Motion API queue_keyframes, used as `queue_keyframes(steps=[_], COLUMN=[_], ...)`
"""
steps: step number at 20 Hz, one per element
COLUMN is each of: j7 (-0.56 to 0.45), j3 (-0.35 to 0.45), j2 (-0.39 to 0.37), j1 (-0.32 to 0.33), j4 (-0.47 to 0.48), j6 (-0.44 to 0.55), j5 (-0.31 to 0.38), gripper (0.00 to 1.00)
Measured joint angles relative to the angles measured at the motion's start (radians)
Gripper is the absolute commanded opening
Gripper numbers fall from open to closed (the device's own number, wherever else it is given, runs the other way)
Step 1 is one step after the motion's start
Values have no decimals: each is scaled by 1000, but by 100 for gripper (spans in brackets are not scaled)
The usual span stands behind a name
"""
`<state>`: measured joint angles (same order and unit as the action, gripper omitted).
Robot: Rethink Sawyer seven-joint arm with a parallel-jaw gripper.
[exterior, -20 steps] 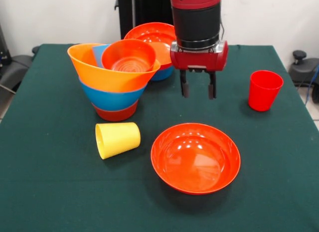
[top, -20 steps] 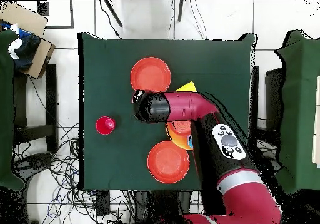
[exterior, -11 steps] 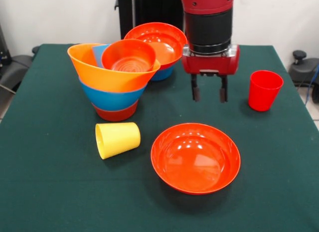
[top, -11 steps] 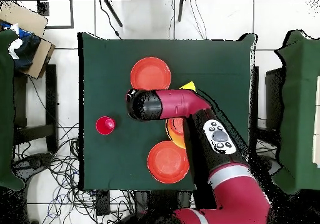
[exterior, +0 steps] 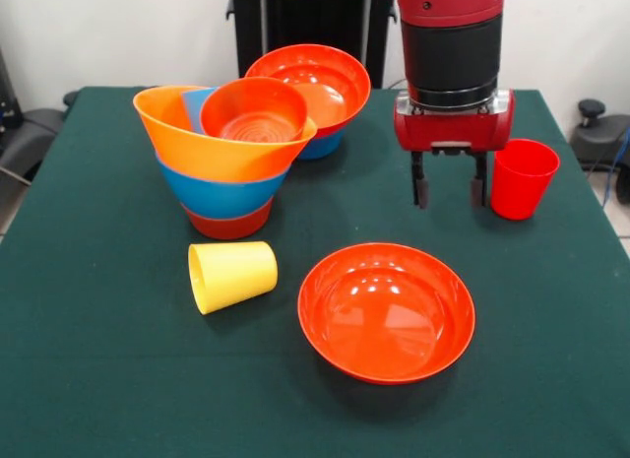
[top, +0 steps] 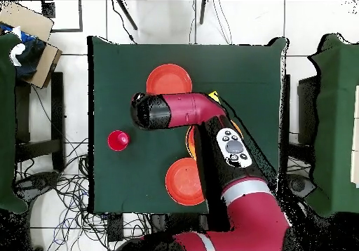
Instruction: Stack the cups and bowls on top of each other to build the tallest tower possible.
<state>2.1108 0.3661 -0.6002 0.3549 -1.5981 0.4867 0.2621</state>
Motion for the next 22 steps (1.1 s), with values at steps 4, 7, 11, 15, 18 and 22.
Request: queue_keyframes(steps=[4, 7, 11, 15, 18, 22], j7=[0, 0, 0, 0, 0, 0], j3=[0, 0, 0, 0, 0, 0], j2=[2, 9, 39, 88, 132, 198], j1=[0, -1, -9, -26, -45, -75], j4=[23, 51, 116, 206, 284, 396], j6=[24, 49, 95, 136, 167, 209], j5=[-16, -23, -29, -29, -30, -30], gripper=[100, 100, 100, 100, 100, 100])
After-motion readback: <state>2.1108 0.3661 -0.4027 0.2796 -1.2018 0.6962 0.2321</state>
